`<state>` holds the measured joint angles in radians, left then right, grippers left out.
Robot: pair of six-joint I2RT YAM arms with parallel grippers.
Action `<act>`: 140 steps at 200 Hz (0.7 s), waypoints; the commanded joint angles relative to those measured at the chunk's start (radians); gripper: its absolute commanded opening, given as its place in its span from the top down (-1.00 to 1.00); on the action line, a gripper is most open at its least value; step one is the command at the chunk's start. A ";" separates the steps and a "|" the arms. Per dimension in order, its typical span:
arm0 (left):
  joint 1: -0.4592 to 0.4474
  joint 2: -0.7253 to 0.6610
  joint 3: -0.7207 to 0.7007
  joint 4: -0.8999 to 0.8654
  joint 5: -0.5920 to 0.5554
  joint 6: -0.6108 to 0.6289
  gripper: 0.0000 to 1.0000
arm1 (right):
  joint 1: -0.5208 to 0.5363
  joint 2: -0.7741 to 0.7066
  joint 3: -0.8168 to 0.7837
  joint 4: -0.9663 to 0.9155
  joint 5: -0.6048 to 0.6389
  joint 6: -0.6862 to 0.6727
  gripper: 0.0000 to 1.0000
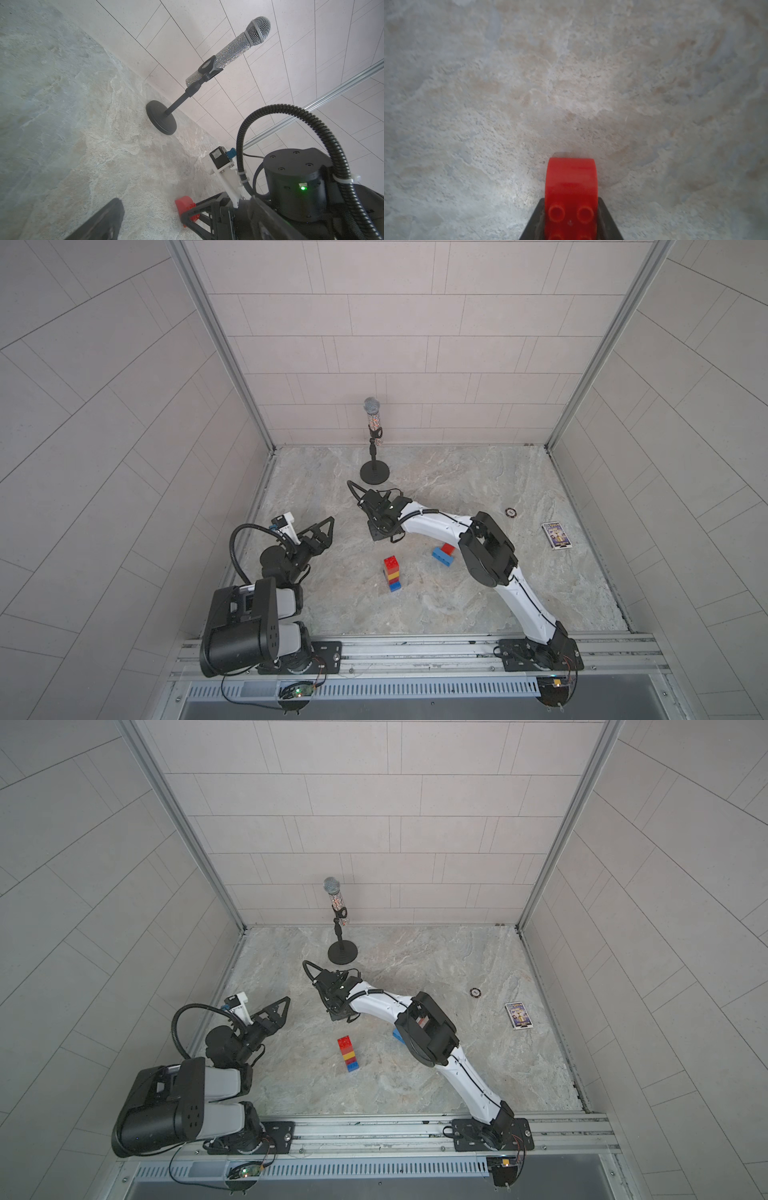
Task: Assemble the number 1 with lego
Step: Pick up the lego brick from the center of the board.
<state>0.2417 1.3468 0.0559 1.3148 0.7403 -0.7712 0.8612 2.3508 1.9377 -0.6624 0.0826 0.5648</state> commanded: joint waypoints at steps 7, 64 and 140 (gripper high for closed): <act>-0.002 0.004 0.014 0.047 0.015 -0.009 -1.00 | 0.005 -0.035 0.009 -0.019 0.020 -0.067 0.88; -0.002 0.004 0.013 0.047 0.014 -0.008 -1.00 | 0.026 -0.299 -0.053 -0.132 -0.010 -0.196 1.00; -0.002 0.002 0.013 0.047 0.014 -0.008 -1.00 | 0.083 -0.627 -0.280 -0.243 -0.086 -0.044 1.00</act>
<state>0.2417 1.3472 0.0559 1.3148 0.7403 -0.7715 0.9062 1.7470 1.7222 -0.8150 0.0067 0.4583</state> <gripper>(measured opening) 0.997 0.324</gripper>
